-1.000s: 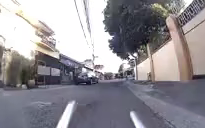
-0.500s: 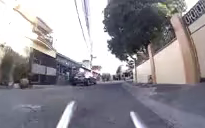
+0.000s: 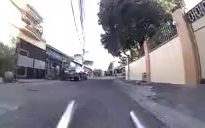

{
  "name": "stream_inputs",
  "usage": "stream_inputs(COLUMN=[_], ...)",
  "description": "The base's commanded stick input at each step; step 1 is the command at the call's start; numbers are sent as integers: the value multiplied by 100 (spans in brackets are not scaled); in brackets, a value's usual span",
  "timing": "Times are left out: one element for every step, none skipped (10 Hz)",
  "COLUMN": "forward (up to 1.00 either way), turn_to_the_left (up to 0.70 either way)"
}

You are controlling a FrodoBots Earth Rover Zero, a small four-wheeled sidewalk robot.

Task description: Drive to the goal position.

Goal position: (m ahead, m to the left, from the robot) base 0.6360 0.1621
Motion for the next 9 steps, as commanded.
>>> stream_inputs(forward=[85,85,85,85,85,85,85,85,85], turn_to_the_left=[-34,-34,-34,-34,-34,-34,-34,-28,-18])
